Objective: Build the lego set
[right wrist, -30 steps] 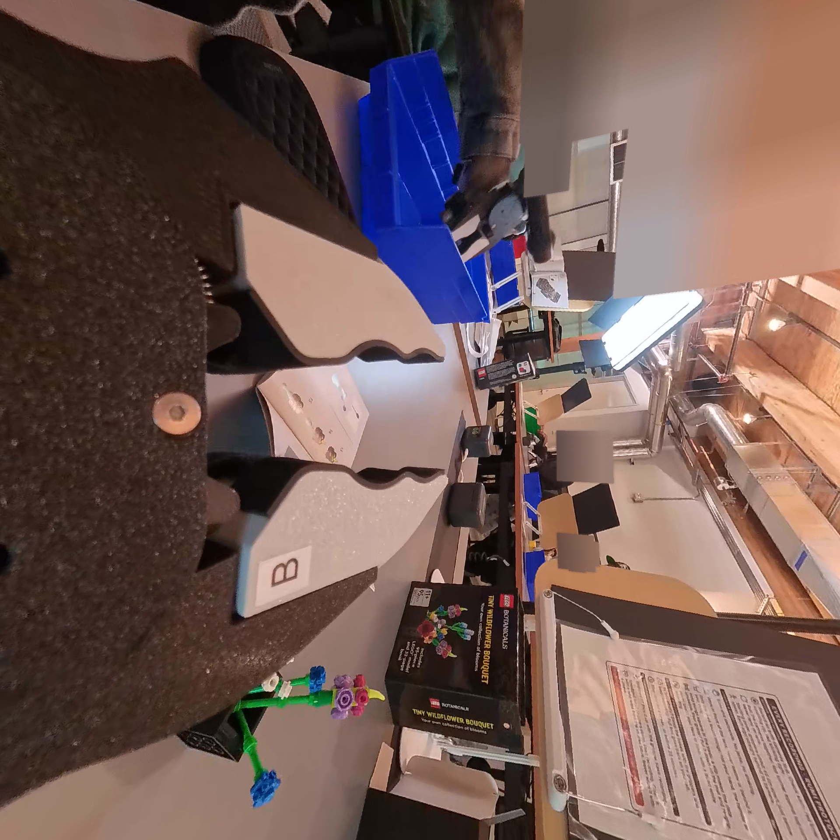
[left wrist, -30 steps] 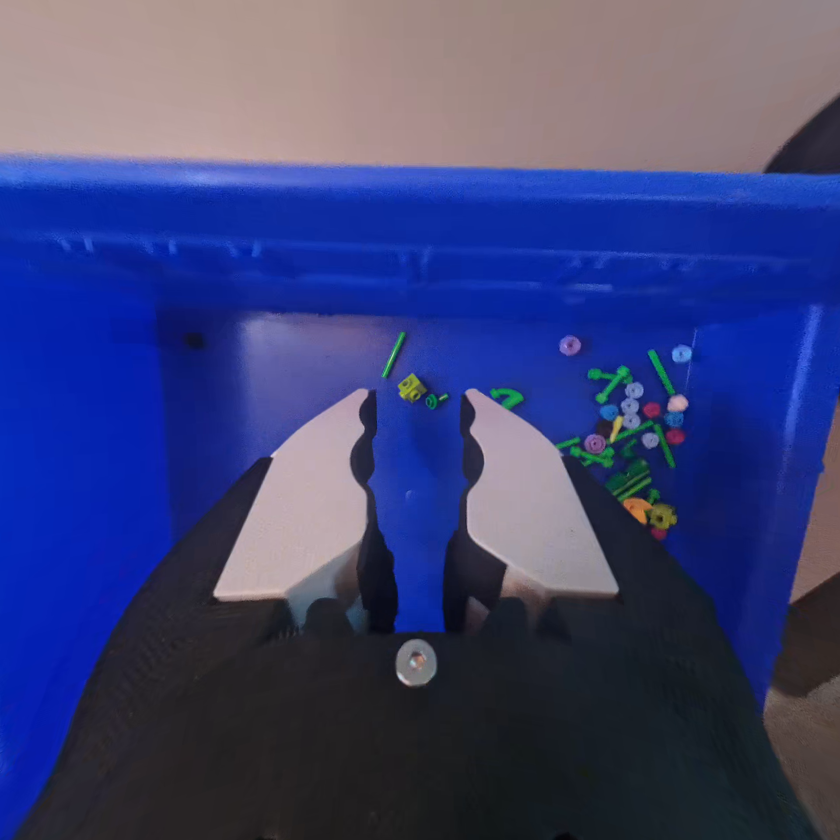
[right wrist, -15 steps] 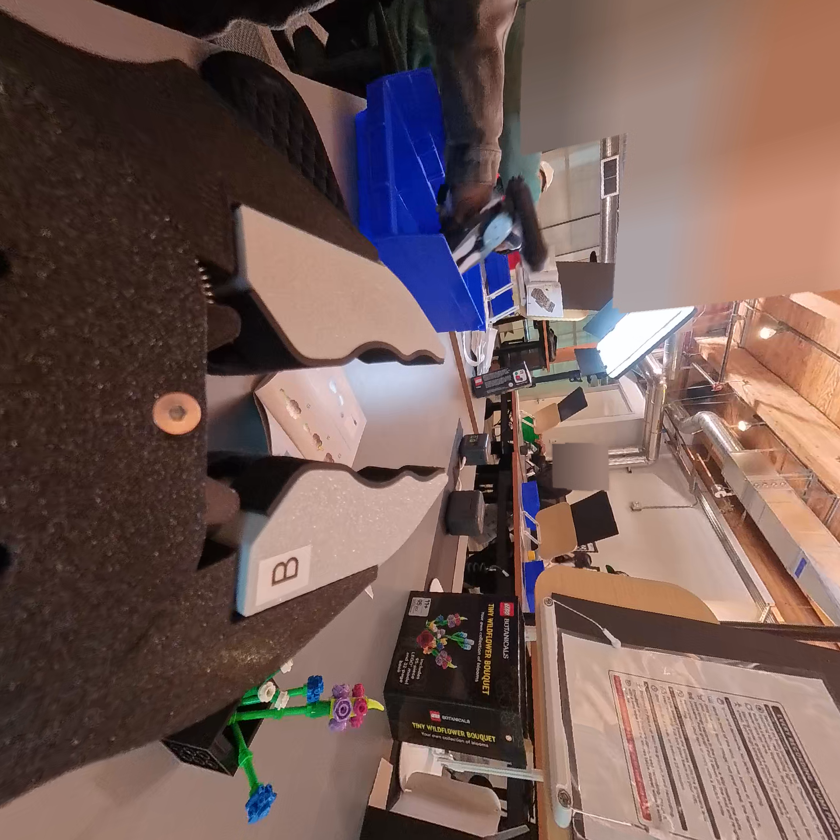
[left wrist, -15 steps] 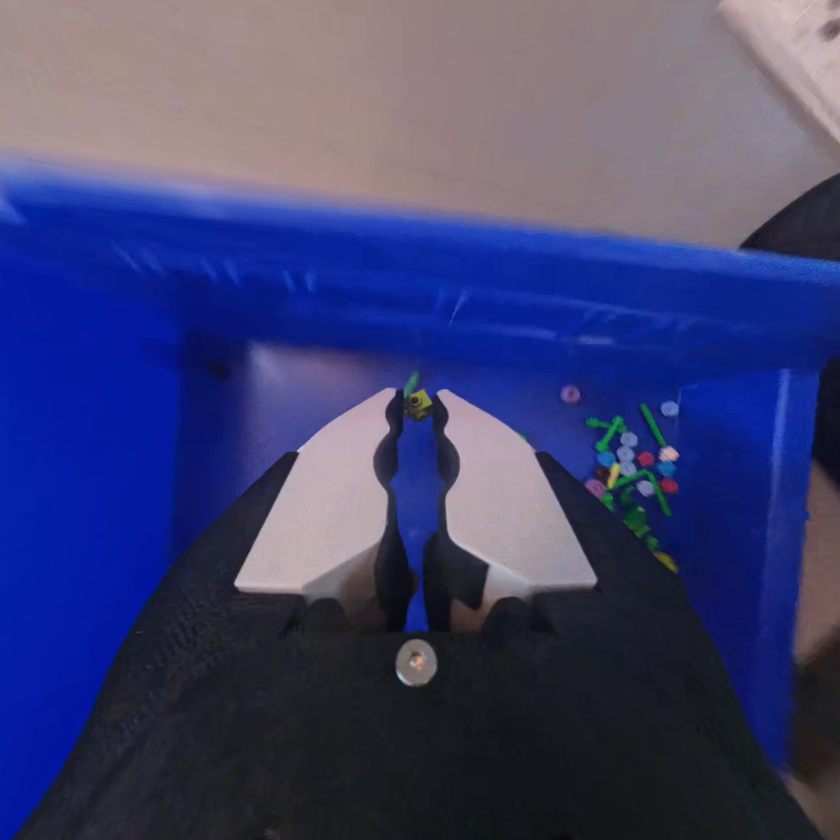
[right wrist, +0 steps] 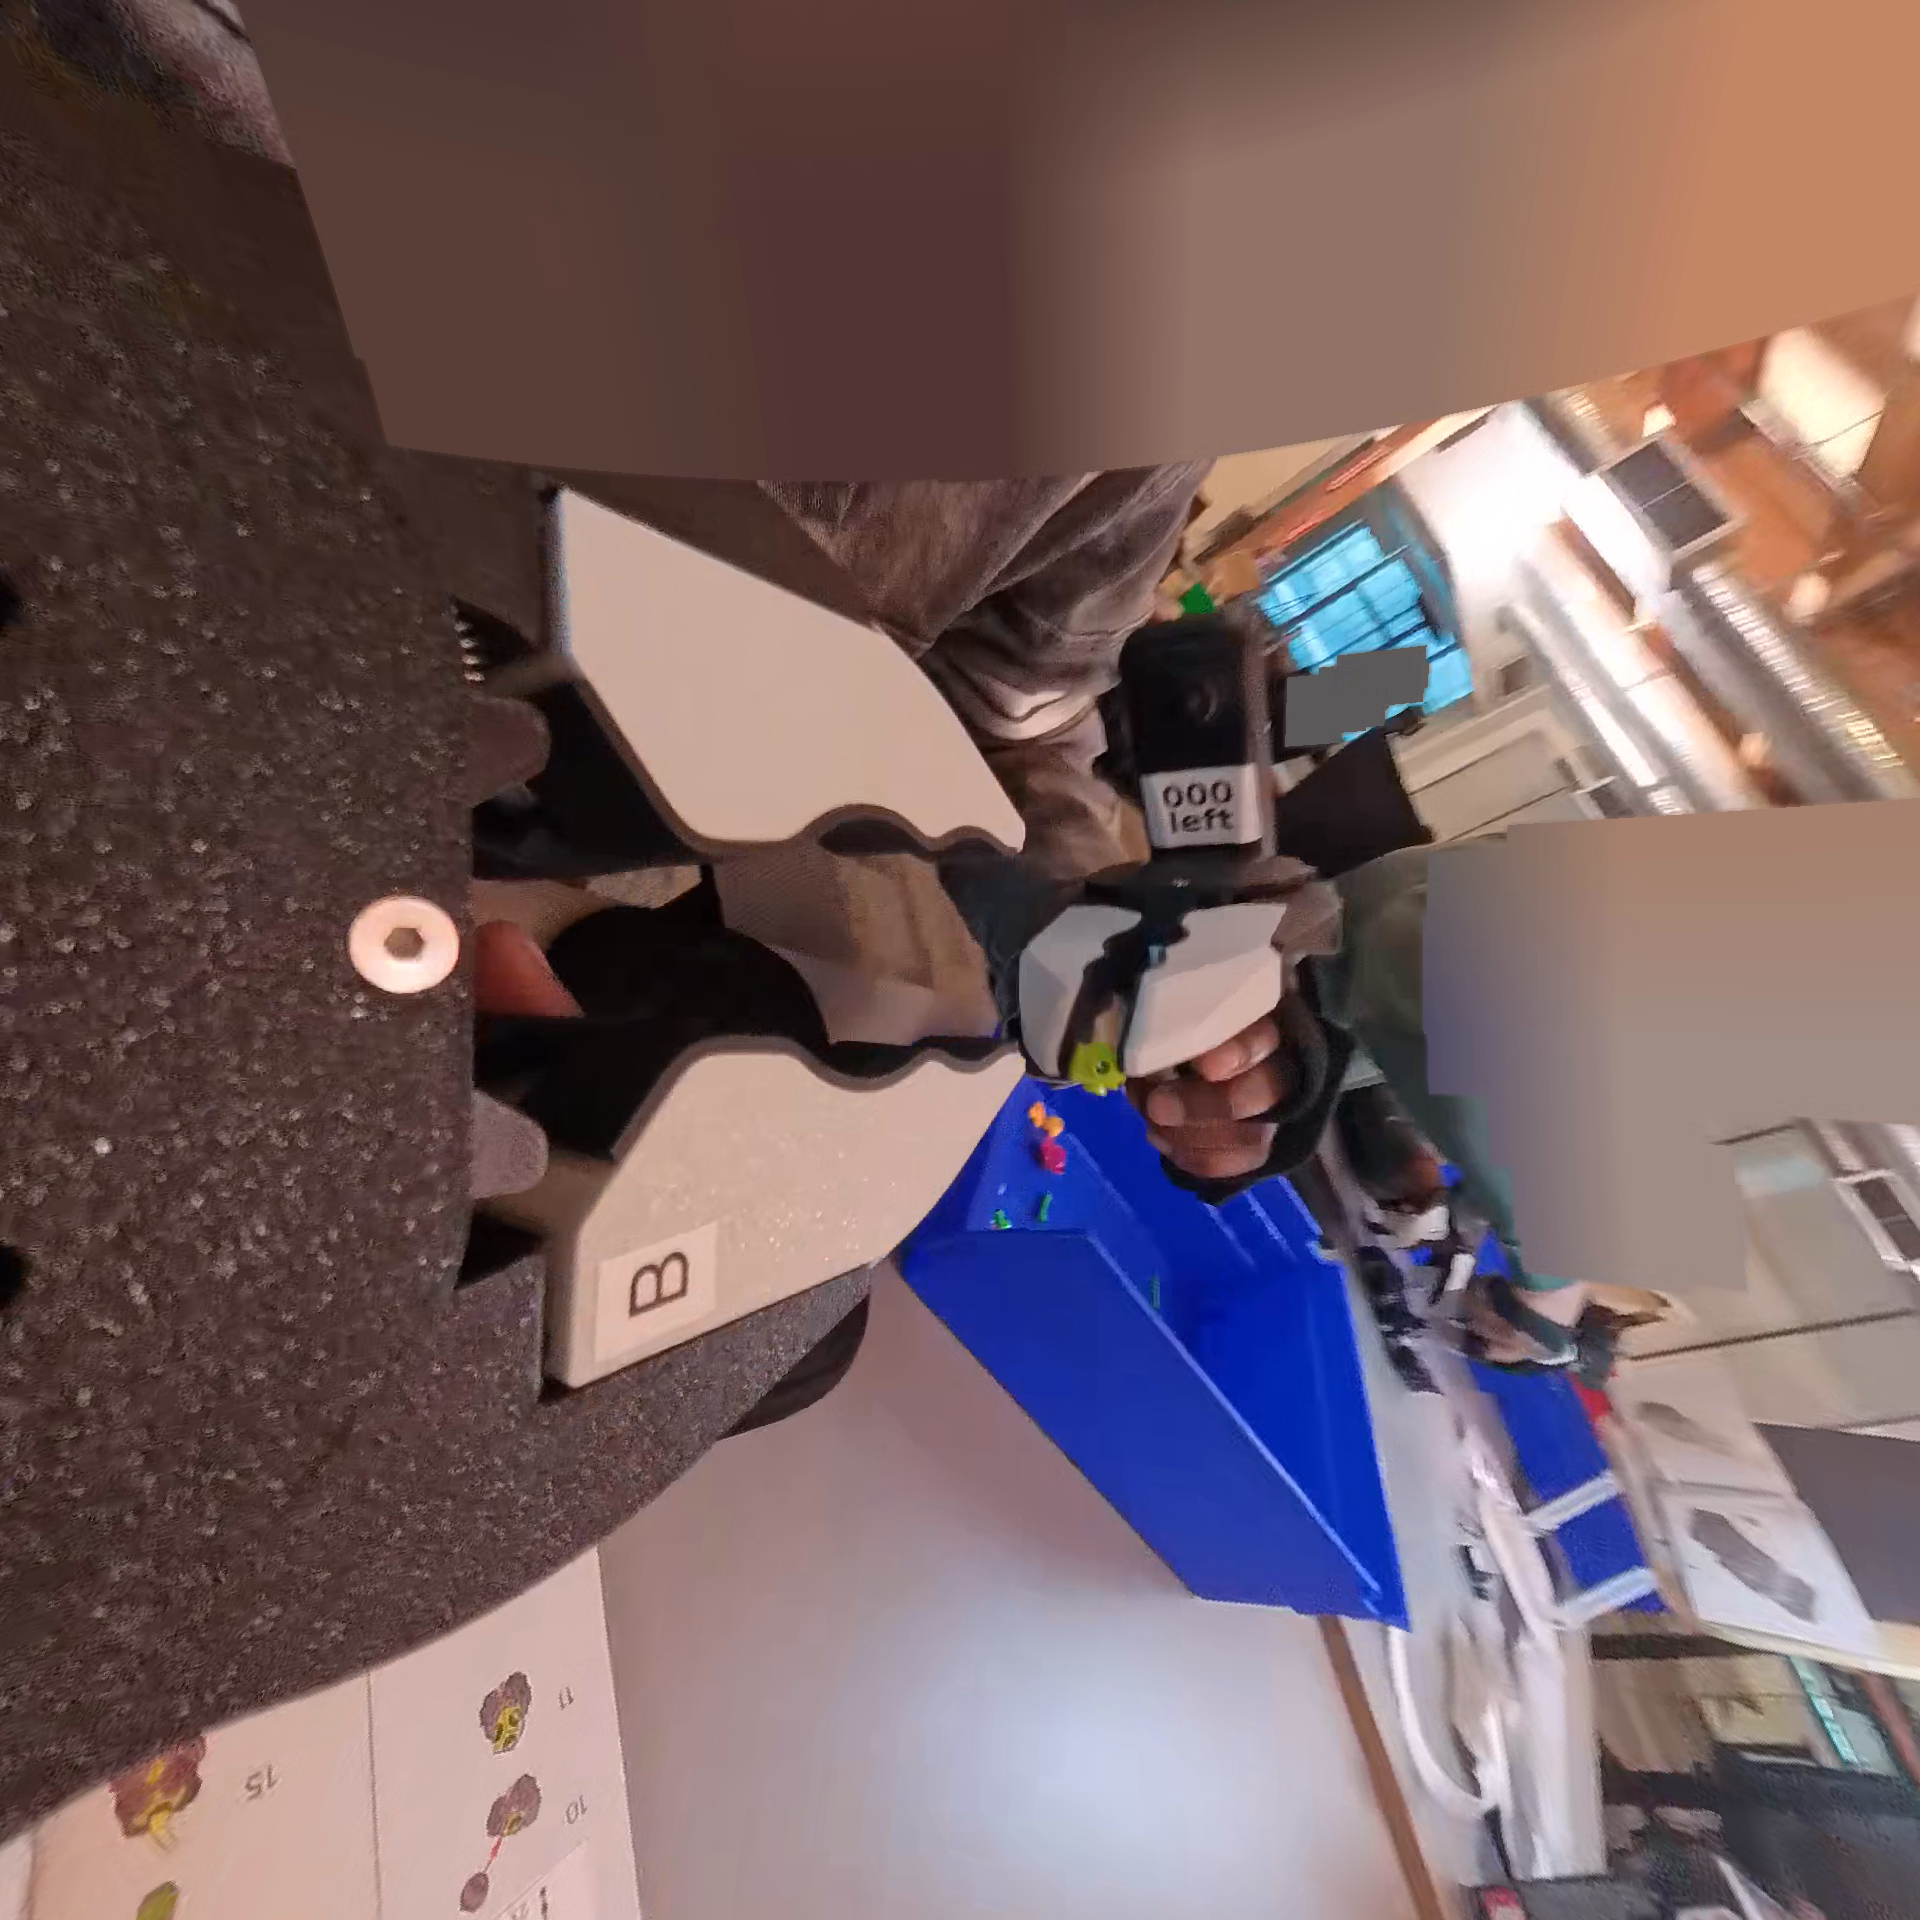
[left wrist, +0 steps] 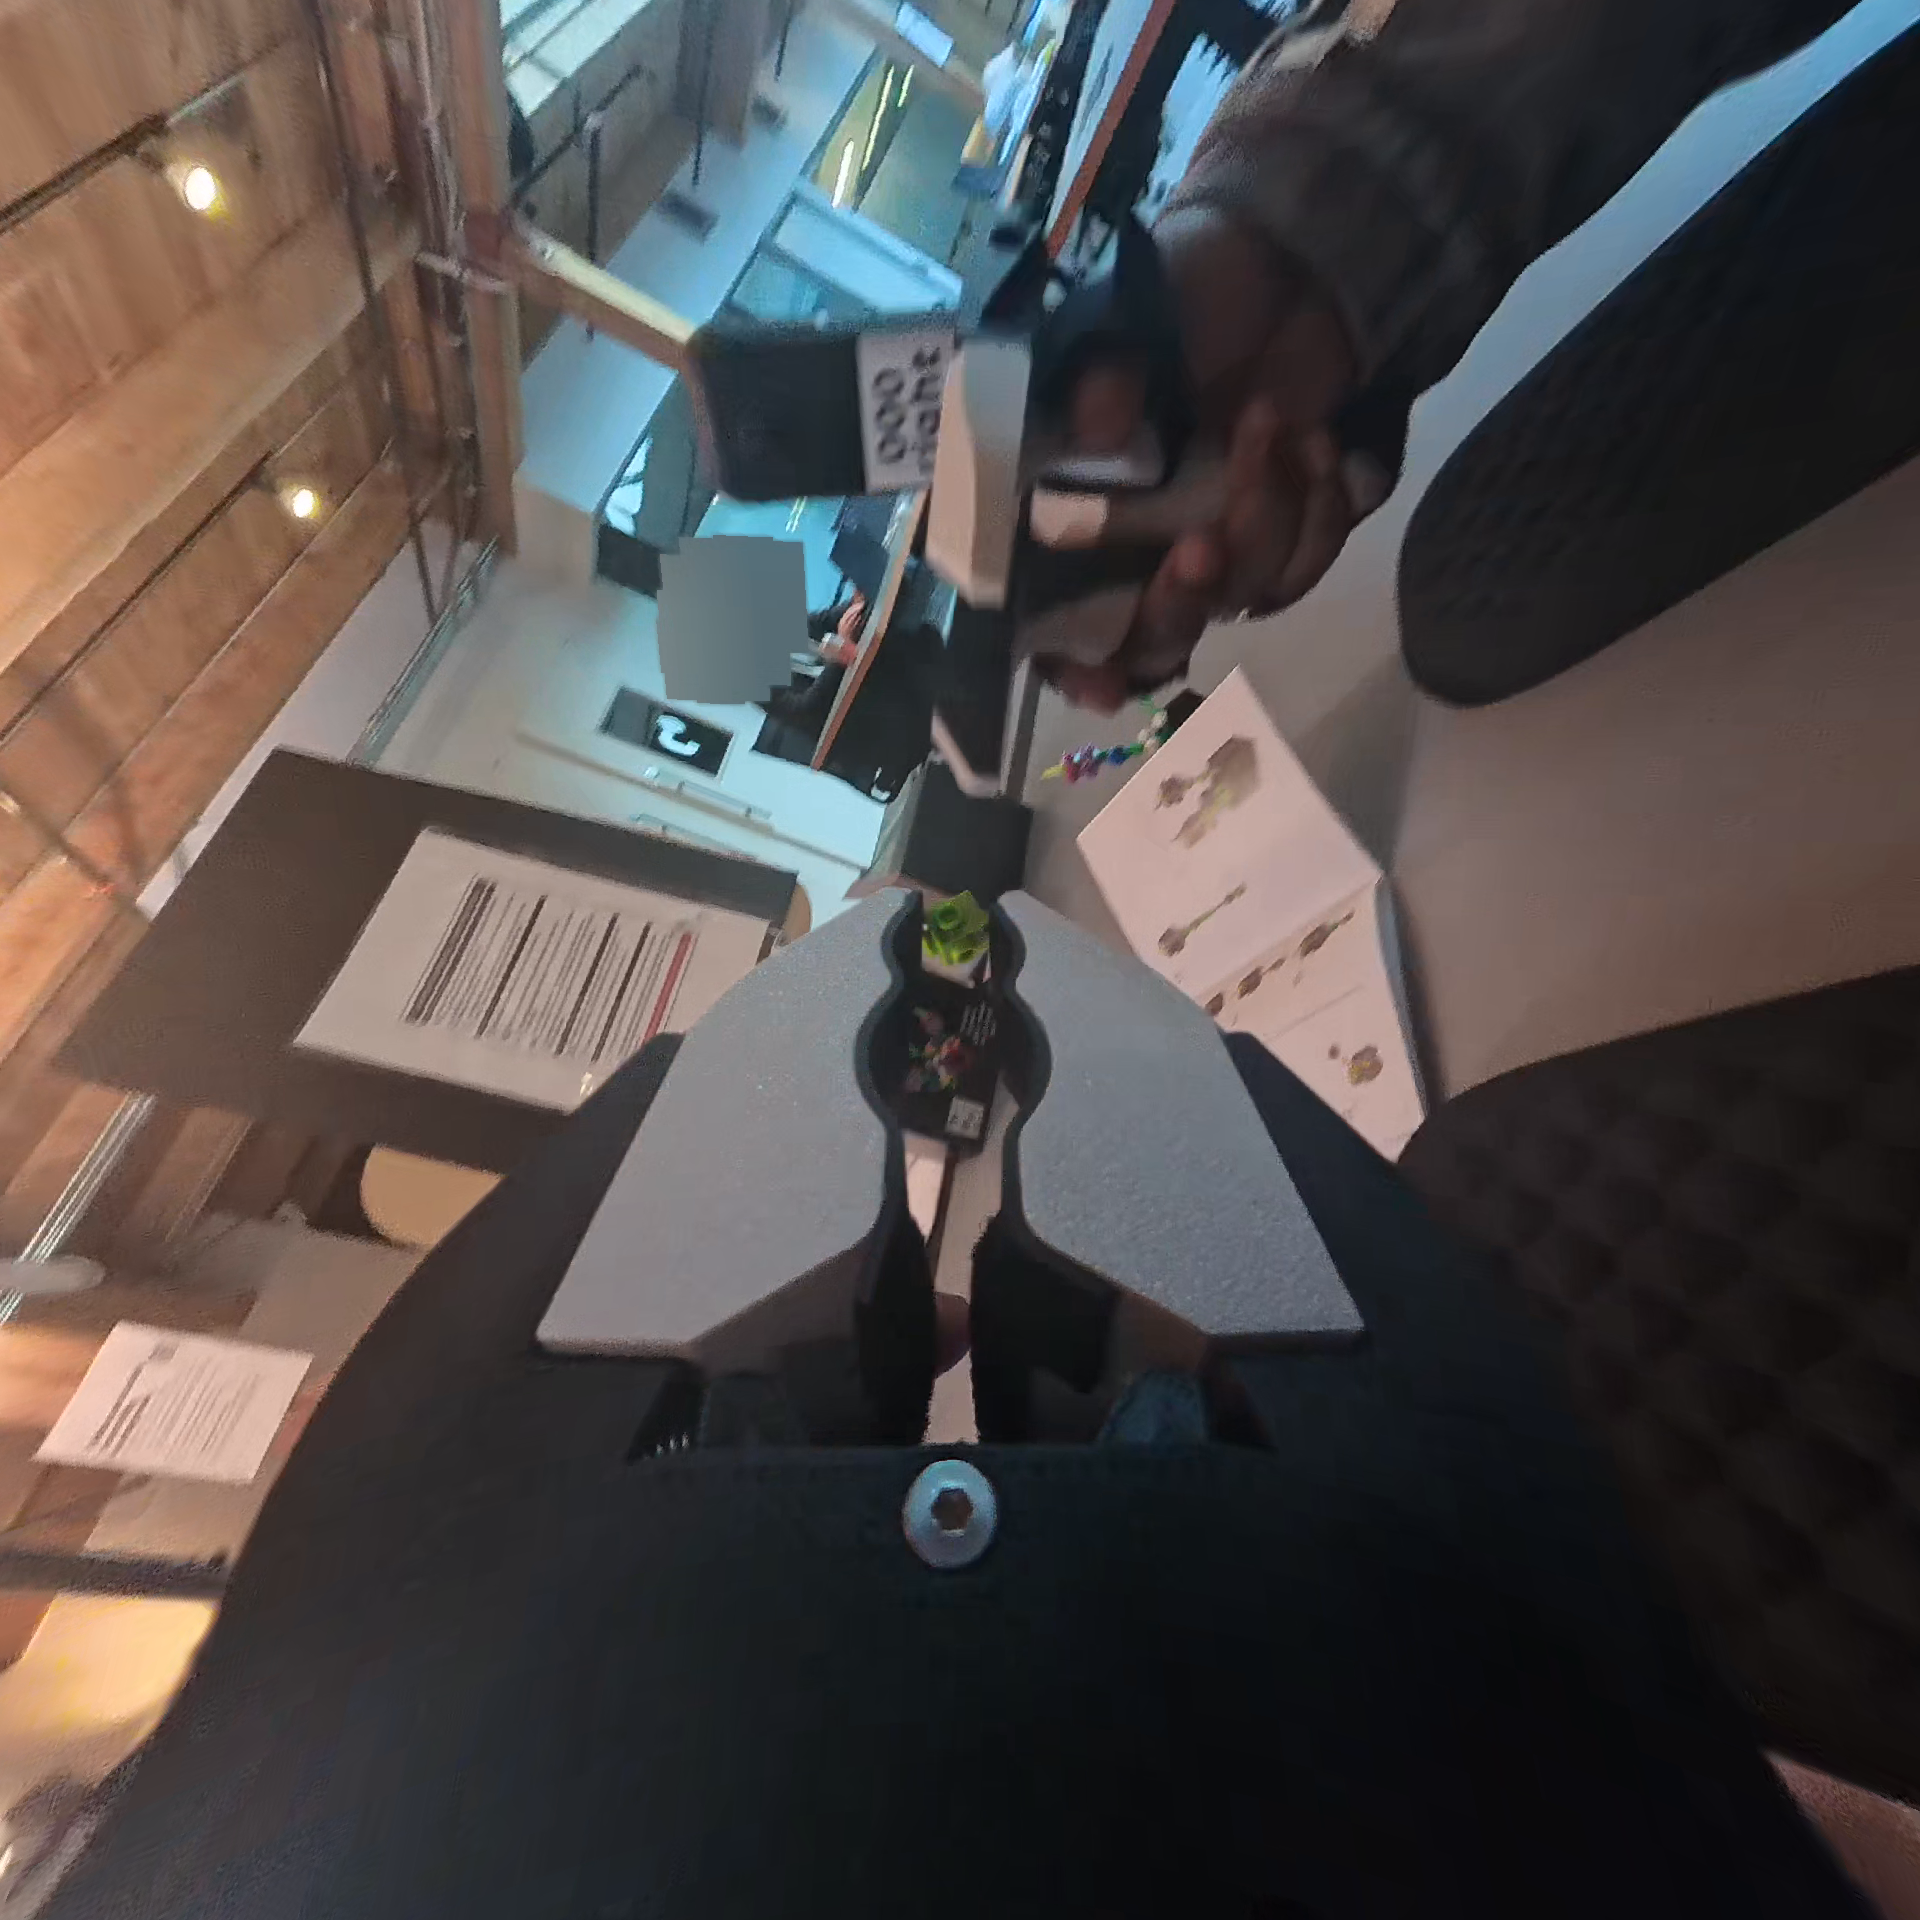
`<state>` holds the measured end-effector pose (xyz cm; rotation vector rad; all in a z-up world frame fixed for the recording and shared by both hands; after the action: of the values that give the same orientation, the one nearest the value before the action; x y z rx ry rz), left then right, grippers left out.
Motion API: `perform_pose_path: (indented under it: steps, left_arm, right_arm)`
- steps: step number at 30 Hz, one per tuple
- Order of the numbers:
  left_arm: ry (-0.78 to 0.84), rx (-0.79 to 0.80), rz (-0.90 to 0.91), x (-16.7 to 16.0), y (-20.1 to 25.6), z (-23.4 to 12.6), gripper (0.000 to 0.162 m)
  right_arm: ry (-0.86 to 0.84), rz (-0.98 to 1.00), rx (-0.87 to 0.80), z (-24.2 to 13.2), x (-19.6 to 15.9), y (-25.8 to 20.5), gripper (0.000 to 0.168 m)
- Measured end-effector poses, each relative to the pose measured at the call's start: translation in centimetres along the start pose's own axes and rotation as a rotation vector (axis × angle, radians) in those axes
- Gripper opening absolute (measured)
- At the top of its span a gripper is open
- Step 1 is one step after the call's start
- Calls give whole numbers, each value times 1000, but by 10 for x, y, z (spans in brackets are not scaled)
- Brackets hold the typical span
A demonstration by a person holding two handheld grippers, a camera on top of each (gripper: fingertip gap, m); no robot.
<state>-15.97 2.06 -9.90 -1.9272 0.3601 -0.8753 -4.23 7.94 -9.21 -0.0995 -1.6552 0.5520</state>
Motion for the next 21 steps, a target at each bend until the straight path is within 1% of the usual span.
perform_pose_path:
  steps: [1, 4, 8, 11, 12, 13, 15, 17, 18, 20, 21]
  left_arm:
    - [20, -26, 12, 3, 2, 4, 11]
    - [64, -81, 34, 9, 5, 10, 11]
    - [71, -145, 54, 11, 10, 14, 11]
    - [60, -164, 41, 10, 12, 17, 11]
    - [62, -170, 3, 10, 13, 17, 15]
    - [58, -162, -53, 8, 13, 15, 24]
    - [31, -68, -192, 2, 4, 2, 28]
    - [19, 49, -378, -5, -7, -22, 33]
    - [24, 102, -466, -8, -11, -35, 35]
    - [50, 227, -565, -13, -15, -61, 40]
    - [60, 283, -571, -13, -15, -71, 40]
  right_arm:
    - [-28, -9, -11, 6, -2, 1, 32]
    - [-62, 26, -13, 15, -7, 6, 33]
    - [-86, 50, 6, 21, -14, 9, 28]
    - [-114, -7, -14, 22, -18, 9, 15]
    - [-119, -39, -36, 19, -19, 9, 11]
    - [-121, -68, -64, 16, -21, 9, 11]
    - [-152, -146, -183, 6, -32, 13, 11]
    - [-265, -276, -348, -5, -57, 24, 10]
    - [-330, -328, -399, -9, -70, 28, 11]
    - [-428, -356, -445, -12, -92, 34, 11]
    - [-450, -345, -450, -11, -98, 36, 11]
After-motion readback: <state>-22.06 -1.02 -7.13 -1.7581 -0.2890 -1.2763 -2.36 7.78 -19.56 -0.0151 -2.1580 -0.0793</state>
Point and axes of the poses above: each gripper's, where its closed fingertips meet, z out along the fingers, x out of its top, y = z × x across the jaws, the point moved 6 cm from there along -z, back along the fingers, and after that the axes turned 14 degrees about -x, right-handed, at the moved point
